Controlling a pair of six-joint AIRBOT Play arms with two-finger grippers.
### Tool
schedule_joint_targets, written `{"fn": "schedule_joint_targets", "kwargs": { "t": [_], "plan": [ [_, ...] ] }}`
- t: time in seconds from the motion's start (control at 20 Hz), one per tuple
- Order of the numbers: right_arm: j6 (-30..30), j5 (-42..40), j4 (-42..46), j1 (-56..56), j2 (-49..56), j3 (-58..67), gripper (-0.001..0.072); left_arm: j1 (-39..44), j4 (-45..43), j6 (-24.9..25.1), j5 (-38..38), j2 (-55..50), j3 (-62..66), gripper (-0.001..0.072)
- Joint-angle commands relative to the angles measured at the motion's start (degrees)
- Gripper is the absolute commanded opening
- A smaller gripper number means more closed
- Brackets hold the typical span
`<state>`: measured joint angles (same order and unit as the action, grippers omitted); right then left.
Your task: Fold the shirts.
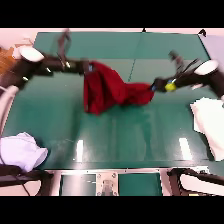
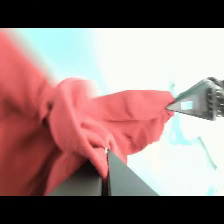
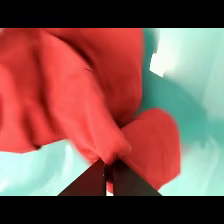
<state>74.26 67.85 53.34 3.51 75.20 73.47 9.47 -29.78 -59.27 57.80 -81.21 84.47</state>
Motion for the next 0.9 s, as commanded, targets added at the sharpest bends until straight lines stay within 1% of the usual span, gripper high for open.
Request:
{"fn": "schedule_joint_targets", "kwargs": {
  "t": [0.0,0.1,0.25,0.35,0.45,0.55,0.65,0.75,0.85],
  "plan": [
    [1.44,4.81,-0.17,2.56,-9.84,13.40,0.0017,-0.83,-1.16,-0.42,1.16,8.09,15.23,0.0024],
    [2.25,4.33,-0.04,3.28,-16.81,19.50,0.0017,-0.83,-2.12,-0.26,0.52,12.68,24.15,0.0024],
    [3.65,0.11,1.66,3.91,-26.14,25.31,0.0017,-0.83,-6.43,-0.31,-0.20,18.36,34.14,0.0024],
    [3.76,-4.61,3.10,3.96,-31.54,26.53,0.0017,-0.83,-10.32,-0.28,-3.28,22.47,34.93,0.0024],
    [4.02,-8.20,4.85,3.96,-35.12,26.53,0.0017,-0.83,-17.00,-0.57,-6.58,25.24,34.93,0.0024],
    [5.99,-8.31,6.97,3.96,-36.02,26.49,0.0017,-0.83,-22.86,-2.29,-8.37,25.38,34.88,0.0024],
    [6.38,-8.07,7.17,3.91,-35.71,24.87,0.0017,-0.83,-26.27,-3.50,-9.86,24.11,32.57,0.0025],
    [6.36,-8.07,7.17,3.91,-34.47,20.98,0.0017,-0.83,-26.47,-3.89,-12.85,20.33,29.18,0.0024],
    [6.32,-8.28,7.41,3.91,-33.00,14.64,0.0017,-0.83,-23.93,-3.89,-13.70,13.05,27.47,0.0024]
  ]
}}
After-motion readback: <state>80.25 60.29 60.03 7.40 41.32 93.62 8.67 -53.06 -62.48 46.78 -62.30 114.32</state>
